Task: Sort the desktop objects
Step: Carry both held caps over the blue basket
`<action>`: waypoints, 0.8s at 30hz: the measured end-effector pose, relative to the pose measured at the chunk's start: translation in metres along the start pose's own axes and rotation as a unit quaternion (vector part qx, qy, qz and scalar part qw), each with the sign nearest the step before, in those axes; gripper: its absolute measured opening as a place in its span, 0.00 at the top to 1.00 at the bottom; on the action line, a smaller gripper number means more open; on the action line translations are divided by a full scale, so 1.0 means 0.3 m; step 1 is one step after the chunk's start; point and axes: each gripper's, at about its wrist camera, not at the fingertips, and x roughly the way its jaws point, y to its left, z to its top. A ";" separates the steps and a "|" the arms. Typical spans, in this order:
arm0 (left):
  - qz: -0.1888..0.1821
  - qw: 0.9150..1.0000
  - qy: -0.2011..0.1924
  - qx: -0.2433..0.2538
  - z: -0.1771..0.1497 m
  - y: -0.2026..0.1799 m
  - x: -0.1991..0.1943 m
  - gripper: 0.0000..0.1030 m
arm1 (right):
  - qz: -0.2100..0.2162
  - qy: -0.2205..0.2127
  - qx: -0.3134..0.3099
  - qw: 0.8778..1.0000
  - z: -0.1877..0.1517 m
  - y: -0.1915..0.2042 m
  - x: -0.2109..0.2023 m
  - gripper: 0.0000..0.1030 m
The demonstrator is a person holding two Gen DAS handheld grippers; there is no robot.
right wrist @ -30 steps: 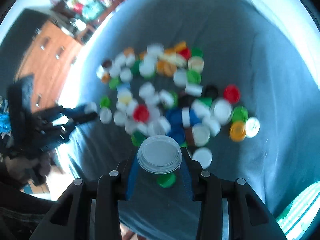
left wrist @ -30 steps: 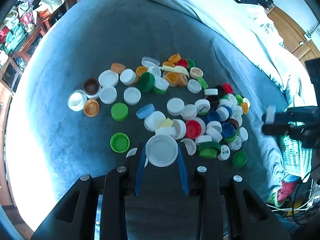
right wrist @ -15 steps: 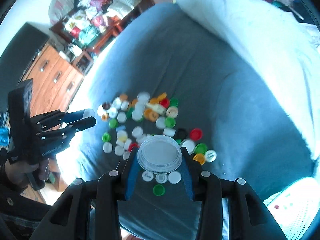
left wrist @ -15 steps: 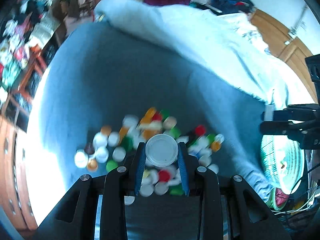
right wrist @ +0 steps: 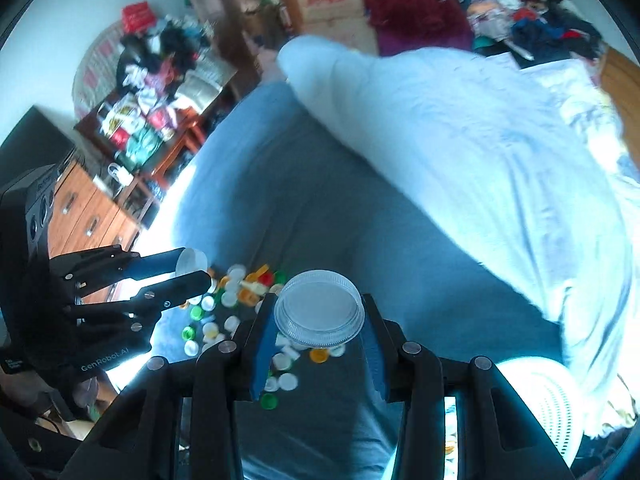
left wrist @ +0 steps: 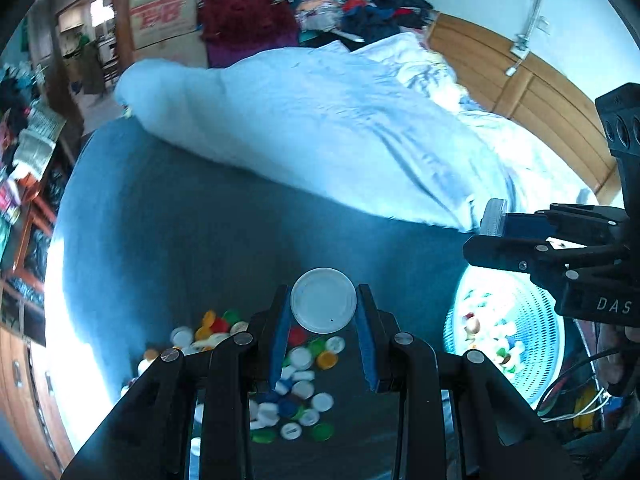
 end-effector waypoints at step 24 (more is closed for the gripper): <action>-0.140 0.974 -0.005 0.176 0.318 -0.753 0.047 0.74 | -0.160 -0.059 0.154 0.973 -0.222 -0.531 -0.482 0.57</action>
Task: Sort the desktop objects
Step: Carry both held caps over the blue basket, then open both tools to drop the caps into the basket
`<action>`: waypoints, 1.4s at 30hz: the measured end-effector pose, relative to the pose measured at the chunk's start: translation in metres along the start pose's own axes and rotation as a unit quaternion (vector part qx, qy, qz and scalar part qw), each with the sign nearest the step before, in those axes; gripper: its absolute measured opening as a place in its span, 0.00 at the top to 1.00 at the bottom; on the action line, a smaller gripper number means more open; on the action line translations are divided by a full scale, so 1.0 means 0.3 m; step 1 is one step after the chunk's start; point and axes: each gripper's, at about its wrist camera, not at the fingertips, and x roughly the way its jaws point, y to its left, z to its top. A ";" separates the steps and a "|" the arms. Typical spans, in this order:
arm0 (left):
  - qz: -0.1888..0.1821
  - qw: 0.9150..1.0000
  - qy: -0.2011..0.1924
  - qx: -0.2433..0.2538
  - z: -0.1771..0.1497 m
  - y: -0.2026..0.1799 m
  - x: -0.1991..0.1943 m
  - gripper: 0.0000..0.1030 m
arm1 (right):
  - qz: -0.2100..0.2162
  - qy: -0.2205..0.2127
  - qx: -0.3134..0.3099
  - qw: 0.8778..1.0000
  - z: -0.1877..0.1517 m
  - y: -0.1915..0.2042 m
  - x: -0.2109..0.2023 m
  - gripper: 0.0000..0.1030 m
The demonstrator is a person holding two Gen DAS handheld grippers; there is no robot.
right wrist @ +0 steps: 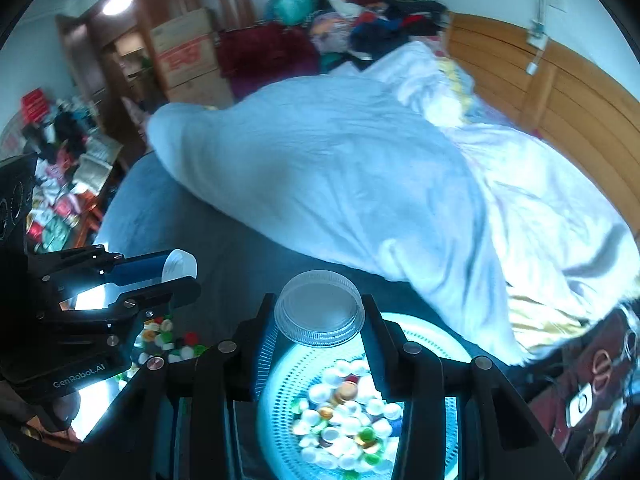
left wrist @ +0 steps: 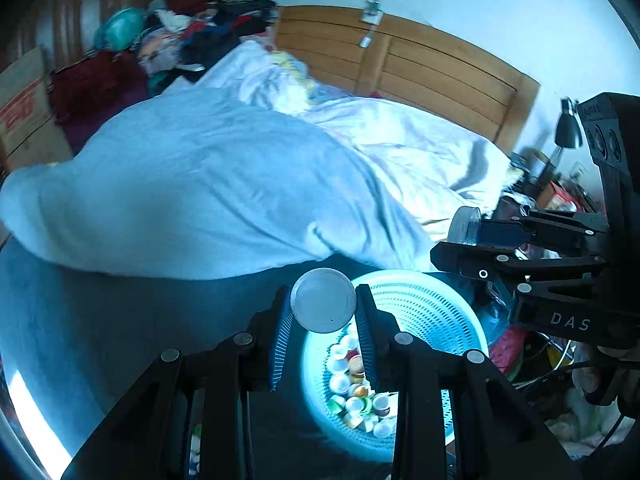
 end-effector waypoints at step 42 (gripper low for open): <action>-0.042 0.989 0.134 0.049 -0.040 -0.257 0.283 0.74 | -0.031 0.096 0.092 0.991 -0.207 -0.293 0.057 0.56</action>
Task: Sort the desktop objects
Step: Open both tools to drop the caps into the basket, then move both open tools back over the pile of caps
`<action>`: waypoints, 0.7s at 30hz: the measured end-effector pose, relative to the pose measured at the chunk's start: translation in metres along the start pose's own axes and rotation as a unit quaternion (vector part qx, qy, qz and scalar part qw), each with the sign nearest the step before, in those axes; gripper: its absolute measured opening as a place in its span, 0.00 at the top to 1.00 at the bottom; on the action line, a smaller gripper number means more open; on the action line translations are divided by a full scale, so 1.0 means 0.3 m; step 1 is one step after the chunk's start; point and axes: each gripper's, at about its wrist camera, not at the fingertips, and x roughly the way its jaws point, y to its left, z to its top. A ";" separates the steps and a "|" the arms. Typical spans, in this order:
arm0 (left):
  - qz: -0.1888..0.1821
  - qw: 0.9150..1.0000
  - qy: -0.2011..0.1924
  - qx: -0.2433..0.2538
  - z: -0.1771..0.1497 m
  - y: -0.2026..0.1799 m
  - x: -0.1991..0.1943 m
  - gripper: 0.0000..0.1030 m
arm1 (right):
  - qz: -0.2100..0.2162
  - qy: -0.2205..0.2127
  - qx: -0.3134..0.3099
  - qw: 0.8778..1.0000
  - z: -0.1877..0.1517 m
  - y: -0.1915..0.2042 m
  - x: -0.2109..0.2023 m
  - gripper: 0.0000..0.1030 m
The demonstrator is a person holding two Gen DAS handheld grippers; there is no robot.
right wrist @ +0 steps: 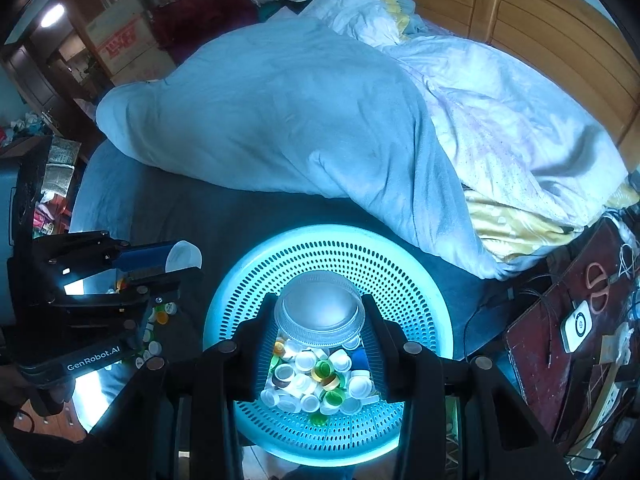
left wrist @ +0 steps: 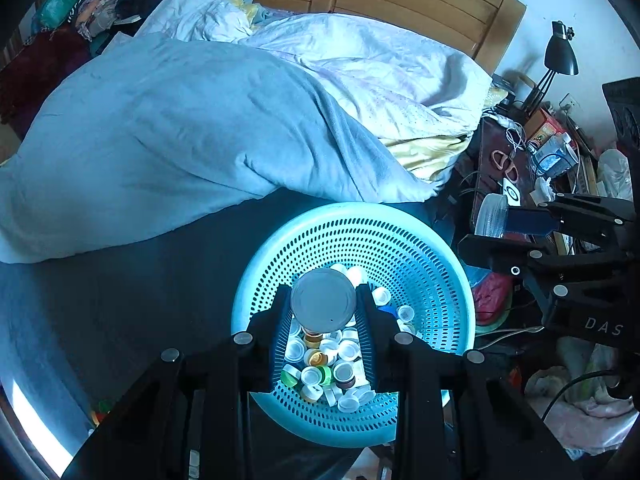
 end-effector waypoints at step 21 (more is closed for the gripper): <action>0.045 0.991 -0.027 -0.125 -0.253 0.216 -0.033 0.54 | 0.043 -0.010 -0.083 0.996 -0.012 0.209 0.079 0.10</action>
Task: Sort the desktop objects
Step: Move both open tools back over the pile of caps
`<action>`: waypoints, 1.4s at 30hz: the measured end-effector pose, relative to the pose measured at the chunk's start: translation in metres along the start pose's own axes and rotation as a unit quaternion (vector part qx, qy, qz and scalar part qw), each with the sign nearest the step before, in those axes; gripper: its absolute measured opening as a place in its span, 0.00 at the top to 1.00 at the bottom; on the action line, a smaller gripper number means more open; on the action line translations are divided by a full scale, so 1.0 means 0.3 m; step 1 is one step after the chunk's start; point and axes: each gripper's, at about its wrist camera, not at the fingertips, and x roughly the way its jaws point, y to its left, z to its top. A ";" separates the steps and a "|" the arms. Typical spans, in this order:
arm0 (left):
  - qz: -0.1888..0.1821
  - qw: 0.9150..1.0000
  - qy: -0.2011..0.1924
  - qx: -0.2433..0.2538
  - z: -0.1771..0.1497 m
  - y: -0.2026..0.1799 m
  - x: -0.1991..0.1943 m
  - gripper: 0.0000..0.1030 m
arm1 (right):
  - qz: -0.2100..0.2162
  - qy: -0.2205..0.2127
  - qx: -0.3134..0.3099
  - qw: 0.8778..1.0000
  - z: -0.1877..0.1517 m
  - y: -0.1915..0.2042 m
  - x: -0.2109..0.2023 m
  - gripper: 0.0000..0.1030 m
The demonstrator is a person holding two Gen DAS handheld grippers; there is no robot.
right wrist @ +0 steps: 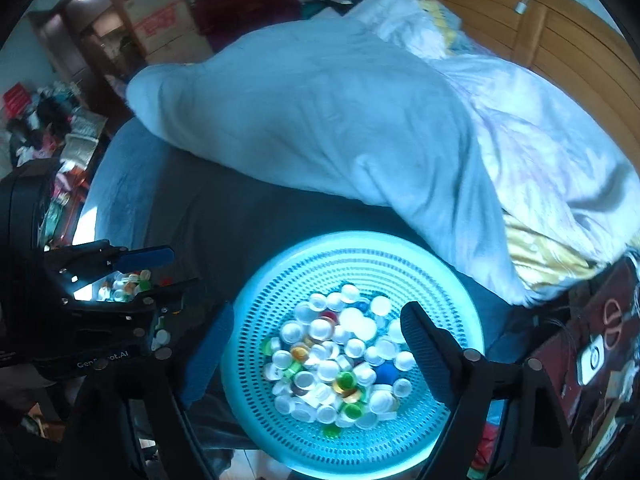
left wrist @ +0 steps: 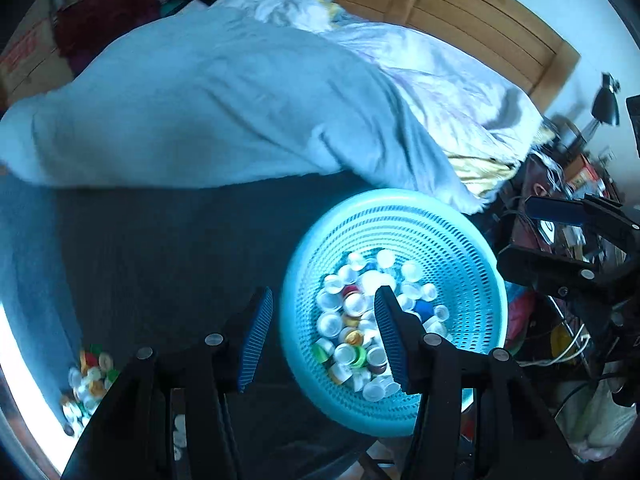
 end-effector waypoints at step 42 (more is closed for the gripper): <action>0.252 0.921 -0.140 -0.260 -1.273 0.753 0.259 0.21 | 0.117 -0.060 -0.247 0.960 -0.561 0.788 1.067 0.00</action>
